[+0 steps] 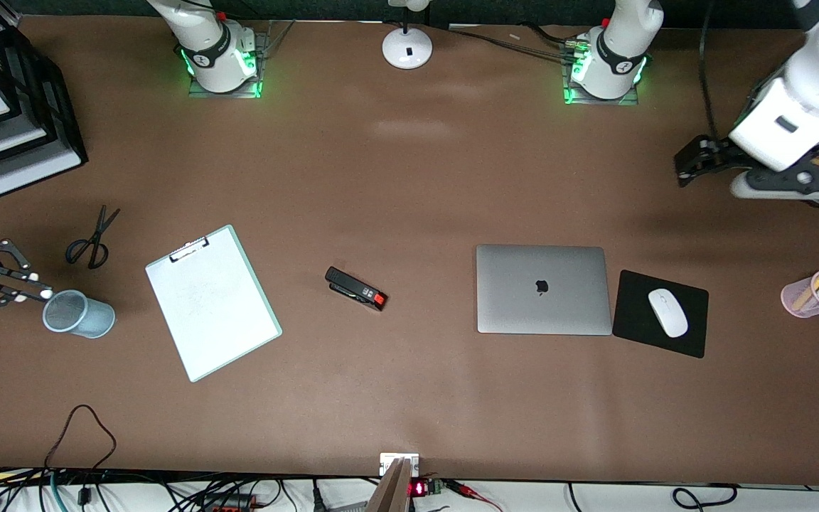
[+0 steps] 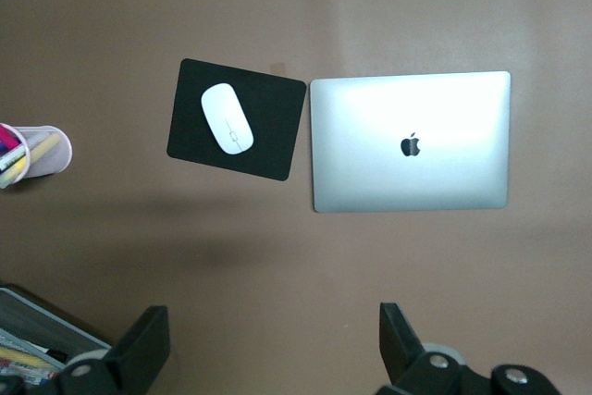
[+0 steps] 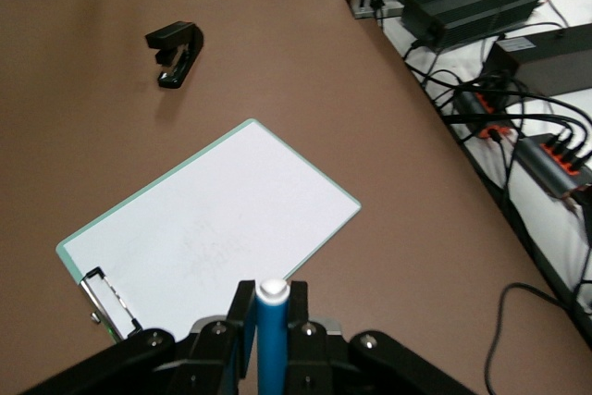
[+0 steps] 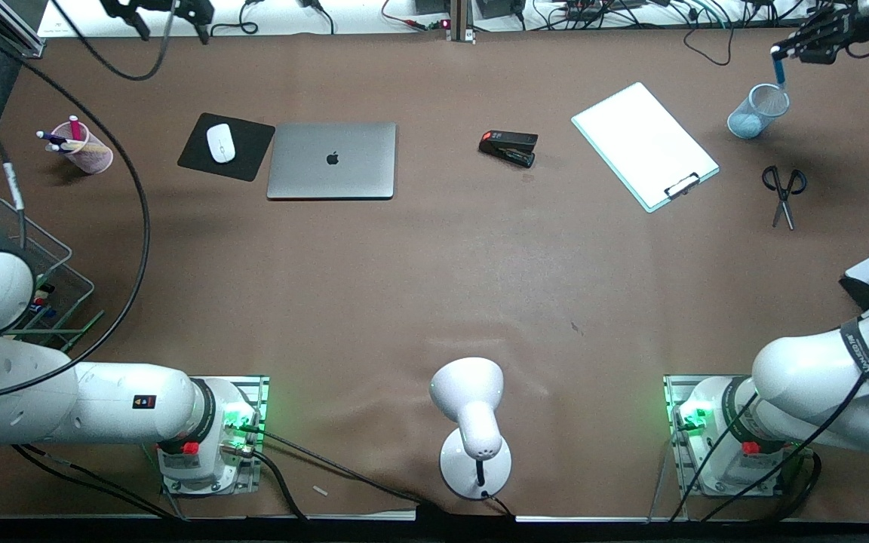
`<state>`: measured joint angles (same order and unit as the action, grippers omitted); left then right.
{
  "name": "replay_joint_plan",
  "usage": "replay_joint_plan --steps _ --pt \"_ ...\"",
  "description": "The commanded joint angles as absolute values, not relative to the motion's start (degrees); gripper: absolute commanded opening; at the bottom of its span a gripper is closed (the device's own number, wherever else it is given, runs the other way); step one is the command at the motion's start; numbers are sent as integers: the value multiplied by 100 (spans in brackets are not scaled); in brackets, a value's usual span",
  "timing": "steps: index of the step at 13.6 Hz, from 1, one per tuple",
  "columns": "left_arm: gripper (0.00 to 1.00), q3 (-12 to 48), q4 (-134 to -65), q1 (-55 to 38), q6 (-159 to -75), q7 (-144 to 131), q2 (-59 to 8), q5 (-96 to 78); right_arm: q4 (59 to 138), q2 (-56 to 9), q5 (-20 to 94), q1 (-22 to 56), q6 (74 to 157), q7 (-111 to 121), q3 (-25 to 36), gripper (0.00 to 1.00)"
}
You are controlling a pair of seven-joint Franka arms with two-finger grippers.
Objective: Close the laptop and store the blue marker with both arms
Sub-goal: 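Move the blue marker over the light blue cup with the right gripper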
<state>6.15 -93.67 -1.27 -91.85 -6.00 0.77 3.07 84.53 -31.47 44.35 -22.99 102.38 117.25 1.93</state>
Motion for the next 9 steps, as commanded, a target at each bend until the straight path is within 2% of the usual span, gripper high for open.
replay_joint_plan --steps 1,2,6,9 --pt "100 81 -9904 -281 -9456 -405 395 -295 8271 -3418 4562 -2434 10011 12259 105 6" --pt "100 27 -9914 -290 -9501 -387 387 -386 8253 -3480 4562 -2443 10011 12374 105 6" --pt "100 26 -9896 -299 -9545 -160 334 -44 7332 -4059 4570 -2443 9757 12480 88 6" --pt "100 35 -9792 -273 -9370 70 317 -35 7207 -4245 4614 -2531 9686 12656 88 6"
